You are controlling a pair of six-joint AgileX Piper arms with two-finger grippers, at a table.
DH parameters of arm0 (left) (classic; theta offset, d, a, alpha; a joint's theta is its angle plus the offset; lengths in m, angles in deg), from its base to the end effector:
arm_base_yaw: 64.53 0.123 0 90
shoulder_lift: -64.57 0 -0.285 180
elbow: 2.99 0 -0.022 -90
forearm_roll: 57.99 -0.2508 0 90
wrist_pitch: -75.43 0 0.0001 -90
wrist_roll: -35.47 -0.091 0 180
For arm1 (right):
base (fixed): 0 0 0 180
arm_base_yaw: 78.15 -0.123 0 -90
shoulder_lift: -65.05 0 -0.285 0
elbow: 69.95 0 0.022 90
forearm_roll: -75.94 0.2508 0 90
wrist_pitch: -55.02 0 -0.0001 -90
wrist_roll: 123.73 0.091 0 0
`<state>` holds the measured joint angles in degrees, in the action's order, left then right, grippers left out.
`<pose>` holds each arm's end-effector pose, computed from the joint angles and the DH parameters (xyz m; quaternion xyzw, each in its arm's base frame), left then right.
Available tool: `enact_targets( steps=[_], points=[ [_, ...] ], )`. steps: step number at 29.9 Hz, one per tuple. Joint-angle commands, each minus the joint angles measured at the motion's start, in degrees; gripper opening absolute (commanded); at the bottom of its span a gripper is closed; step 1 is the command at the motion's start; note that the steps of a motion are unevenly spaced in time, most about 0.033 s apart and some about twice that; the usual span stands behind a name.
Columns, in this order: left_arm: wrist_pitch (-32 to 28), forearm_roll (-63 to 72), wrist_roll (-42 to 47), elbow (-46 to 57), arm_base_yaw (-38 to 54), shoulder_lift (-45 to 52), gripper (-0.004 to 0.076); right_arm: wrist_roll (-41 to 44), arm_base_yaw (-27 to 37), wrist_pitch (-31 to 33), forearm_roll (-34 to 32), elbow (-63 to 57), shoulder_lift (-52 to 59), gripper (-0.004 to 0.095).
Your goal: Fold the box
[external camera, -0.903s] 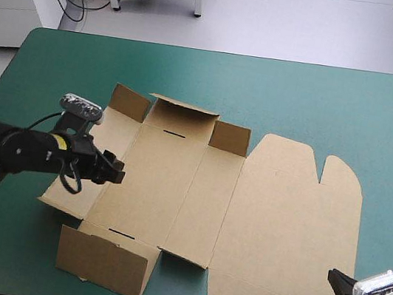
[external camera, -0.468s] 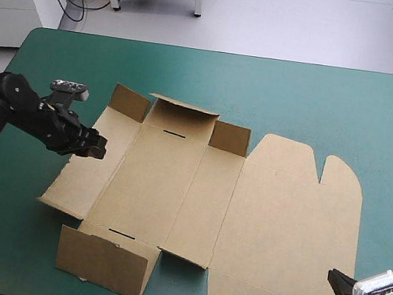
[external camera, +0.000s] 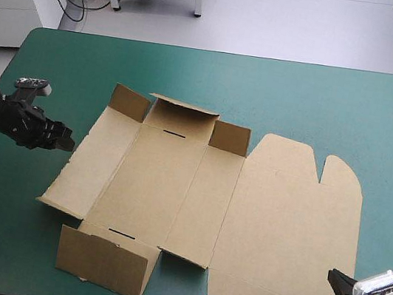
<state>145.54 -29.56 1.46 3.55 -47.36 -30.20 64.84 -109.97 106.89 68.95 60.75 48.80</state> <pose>0.2886 0.0465 0.2995 0.0762 0.9659 -0.1820 0.1676 0.0268 0.0064 0.2851 -0.1790 0.8340 0.1222 0.5074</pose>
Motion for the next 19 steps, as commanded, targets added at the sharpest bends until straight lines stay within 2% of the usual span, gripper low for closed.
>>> enact_targets(
  steps=[1, 11, 19],
  points=[
    [3.05, 2.16, -1.86, -1.74, 0.74, -0.55, 0.0402, -0.46, -0.07, -3.93, -0.22, 1.48, -0.80, -0.0021],
    [3.34, 2.41, -1.86, -1.74, 0.74, -8.97, 0.0402, -0.46, -0.07, -3.93, -0.22, 1.48, -0.80, -0.0021],
    [3.34, 5.87, -1.86, -0.94, 0.53, -11.02, 0.0402, -0.46, -0.07, -3.93, -0.22, 1.48, -0.80, -0.0021]
  ],
)
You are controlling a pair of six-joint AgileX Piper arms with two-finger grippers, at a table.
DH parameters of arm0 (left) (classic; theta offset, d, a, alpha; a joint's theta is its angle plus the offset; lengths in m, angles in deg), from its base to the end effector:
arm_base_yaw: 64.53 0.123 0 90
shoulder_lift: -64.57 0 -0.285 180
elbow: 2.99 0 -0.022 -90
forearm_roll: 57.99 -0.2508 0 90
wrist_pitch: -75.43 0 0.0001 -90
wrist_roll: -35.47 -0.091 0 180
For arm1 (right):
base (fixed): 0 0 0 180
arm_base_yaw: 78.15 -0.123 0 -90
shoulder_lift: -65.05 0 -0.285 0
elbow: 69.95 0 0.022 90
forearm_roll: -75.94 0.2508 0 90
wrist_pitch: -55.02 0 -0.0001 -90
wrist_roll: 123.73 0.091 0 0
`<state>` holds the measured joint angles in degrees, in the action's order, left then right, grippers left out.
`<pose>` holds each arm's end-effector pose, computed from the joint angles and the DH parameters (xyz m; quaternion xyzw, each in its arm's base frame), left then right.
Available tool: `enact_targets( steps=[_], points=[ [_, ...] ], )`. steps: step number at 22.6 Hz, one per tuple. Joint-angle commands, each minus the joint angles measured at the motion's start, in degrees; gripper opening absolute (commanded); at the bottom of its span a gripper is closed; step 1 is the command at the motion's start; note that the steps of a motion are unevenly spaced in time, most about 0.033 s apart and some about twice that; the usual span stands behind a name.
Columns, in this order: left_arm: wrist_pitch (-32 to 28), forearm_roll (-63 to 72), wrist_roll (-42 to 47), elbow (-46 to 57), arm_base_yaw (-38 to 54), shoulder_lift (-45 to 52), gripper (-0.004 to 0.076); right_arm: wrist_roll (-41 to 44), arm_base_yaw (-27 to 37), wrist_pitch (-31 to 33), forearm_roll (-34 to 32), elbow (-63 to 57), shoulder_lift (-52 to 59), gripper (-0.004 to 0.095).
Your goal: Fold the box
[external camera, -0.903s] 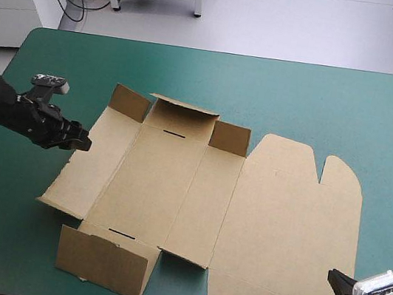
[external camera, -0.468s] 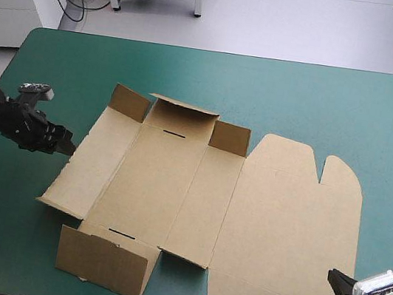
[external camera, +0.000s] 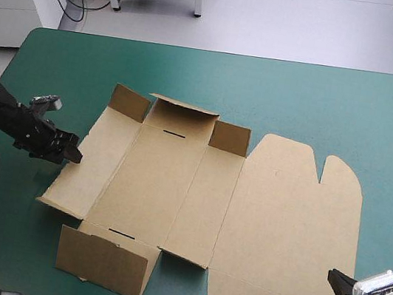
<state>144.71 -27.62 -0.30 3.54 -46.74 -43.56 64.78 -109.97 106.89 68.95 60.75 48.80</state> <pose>0.3220 0.0581 0.2290 0.0509 0.9685 -0.2307 0.0793 0.0268 0.0064 0.2851 -0.1794 0.8339 0.1219 0.5075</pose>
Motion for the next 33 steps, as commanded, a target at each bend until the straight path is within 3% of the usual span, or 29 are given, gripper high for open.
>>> enact_targets(
  steps=[1, 11, 17, 23, 29, 33],
  points=[
    [4.28, 4.66, -0.10, -0.42, -0.10, 2.34, 0.0402, -0.41, -0.07, -3.93, -0.22, 1.48, -0.80, -0.0021],
    [4.28, 10.92, -0.10, 6.14, -0.52, 2.34, 0.0402, -0.41, -0.07, -4.17, -0.33, 1.48, -0.80, -0.0021],
    [4.28, 7.94, -0.10, 6.14, -9.78, 2.34, 0.0400, -0.41, -0.07, -4.17, -0.33, 1.48, -0.80, -0.0021],
    [4.18, 7.71, -0.11, 6.03, -11.58, 2.34, 0.0271, -0.41, -0.07, -4.17, -0.33, 1.48, -0.80, -0.0021],
    [4.18, 0.26, 0.03, 6.03, -11.58, 2.34, -0.0010, -0.41, -0.07, -4.17, -0.22, 1.48, -0.80, -0.0021],
    [4.18, -2.03, -0.05, 4.37, -11.58, 2.34, -0.0008, -0.41, -0.07, -4.17, -0.22, 1.48, -0.80, -0.0021]
  ],
)
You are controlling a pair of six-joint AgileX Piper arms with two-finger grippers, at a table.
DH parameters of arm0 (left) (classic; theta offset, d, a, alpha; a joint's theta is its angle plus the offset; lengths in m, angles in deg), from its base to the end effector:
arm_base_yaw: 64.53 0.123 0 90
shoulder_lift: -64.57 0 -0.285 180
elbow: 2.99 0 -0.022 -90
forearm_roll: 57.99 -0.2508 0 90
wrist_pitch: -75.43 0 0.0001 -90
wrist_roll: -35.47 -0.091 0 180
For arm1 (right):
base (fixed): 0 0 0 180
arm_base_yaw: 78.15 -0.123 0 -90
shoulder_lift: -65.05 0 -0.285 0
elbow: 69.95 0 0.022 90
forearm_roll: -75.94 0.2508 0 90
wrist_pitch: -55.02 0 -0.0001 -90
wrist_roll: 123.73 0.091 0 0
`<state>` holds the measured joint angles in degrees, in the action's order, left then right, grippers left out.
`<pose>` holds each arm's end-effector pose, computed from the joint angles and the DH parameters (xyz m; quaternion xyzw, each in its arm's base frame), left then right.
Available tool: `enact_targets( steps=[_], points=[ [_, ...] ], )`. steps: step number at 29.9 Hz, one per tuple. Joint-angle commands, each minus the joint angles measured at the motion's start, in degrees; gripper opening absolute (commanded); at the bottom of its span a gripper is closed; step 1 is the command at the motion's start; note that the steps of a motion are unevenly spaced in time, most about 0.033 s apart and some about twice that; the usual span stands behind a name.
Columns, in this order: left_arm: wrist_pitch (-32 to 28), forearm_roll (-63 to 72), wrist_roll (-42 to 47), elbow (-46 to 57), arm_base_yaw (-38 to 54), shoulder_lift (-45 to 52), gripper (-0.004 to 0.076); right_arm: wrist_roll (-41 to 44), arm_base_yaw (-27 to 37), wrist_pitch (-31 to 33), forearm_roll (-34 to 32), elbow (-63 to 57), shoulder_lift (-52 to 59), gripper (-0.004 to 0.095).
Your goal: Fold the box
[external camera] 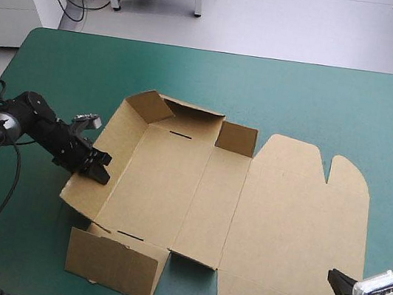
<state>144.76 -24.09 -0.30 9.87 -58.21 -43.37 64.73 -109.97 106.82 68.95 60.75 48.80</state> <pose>0.3092 -0.0136 0.2075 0.1198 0.9537 -0.2754 0.0155 0.0268 0.0064 0.2852 -0.1798 0.8335 0.1219 0.5080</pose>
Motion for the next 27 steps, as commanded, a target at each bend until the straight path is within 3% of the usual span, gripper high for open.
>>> enact_targets(
  steps=[1, 8, 14, 19, 27],
  points=[
    [4.12, -5.97, -0.06, -3.16, -0.11, 2.15, -0.0008, -0.36, -0.07, -4.10, -0.22, 1.48, -0.80, -0.0021],
    [3.54, -7.44, -0.06, -15.56, -0.83, 2.15, -0.0008, -0.36, -0.07, -4.10, -0.22, 1.48, -0.80, -0.0021],
    [2.28, -18.16, -0.06, -28.45, -8.14, 1.38, -0.0008, -0.36, -0.07, -4.10, 0.19, 1.48, -0.80, -0.0021],
    [-1.65, -33.90, -0.06, -35.08, -18.01, -0.47, -0.0008, -0.36, -0.07, -4.10, 0.92, 1.48, -0.80, -0.0022],
    [-11.72, -47.29, -3.09, -38.52, -32.72, -2.48, -0.0008, -0.36, -0.07, -4.10, 1.95, 1.48, -0.80, -0.0021]
  ],
)
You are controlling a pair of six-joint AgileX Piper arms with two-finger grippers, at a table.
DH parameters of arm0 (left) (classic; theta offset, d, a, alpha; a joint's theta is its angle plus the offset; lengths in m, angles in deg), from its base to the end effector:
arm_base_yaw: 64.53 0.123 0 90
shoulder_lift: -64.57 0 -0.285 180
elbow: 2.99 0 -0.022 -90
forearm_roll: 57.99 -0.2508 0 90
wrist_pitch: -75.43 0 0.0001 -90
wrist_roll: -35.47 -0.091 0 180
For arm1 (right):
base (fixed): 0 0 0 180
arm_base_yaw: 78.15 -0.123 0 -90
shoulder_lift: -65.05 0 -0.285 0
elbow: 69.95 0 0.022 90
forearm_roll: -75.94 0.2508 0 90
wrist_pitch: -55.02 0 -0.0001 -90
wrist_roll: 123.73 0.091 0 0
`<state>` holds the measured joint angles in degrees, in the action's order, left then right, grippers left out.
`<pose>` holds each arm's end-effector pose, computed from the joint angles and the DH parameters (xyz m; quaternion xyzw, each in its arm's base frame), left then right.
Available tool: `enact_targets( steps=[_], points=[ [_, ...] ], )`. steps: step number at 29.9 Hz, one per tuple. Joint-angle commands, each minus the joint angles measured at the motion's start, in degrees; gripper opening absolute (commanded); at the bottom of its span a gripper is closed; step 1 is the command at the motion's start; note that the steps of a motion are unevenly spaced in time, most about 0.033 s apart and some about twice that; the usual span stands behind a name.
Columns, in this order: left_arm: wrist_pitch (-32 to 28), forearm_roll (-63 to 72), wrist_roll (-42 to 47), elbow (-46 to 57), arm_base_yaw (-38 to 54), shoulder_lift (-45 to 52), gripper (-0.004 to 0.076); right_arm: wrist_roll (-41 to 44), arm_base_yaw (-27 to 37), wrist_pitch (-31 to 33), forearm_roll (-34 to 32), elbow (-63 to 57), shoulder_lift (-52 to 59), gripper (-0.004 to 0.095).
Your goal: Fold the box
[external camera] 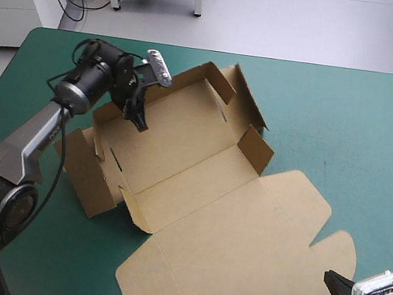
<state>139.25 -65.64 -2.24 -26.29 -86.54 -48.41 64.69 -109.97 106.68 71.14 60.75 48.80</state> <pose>0.3772 -0.1407 0.3280 0.4965 0.8348 0.0956 0.2177 0.0256 0.0088 0.2851 -0.1779 0.8341 0.1400 0.5030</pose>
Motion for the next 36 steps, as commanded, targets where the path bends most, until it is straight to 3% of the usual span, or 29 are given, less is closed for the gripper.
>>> enact_targets(
  steps=[1, 14, 24, 32, 36],
  points=[
    [-7.42, -8.34, -1.15, -2.36, -6.13, 2.47, -0.0008, -0.32, -0.07, -3.96, -0.24, 1.48, -0.80, -0.0021],
    [-8.50, -16.94, -4.05, -2.11, -23.65, 3.22, -0.0008, -0.18, -0.07, -4.37, -1.03, 1.48, -0.80, -0.0021],
    [-12.07, -25.26, 0.37, 3.33, -32.42, 7.68, -0.0008, 0.05, -0.07, -4.74, -3.33, 1.39, -0.80, -0.0020],
    [-22.58, -43.13, 18.24, 20.33, -33.75, 14.67, -0.0008, 0.05, -0.07, -4.88, -3.72, 1.39, -0.91, -0.0020],
    [-23.21, -48.95, 24.67, 27.43, -35.28, 17.14, -0.0008, 0.05, -0.07, -5.01, -3.72, 1.39, -0.91, -0.0020]
  ],
)
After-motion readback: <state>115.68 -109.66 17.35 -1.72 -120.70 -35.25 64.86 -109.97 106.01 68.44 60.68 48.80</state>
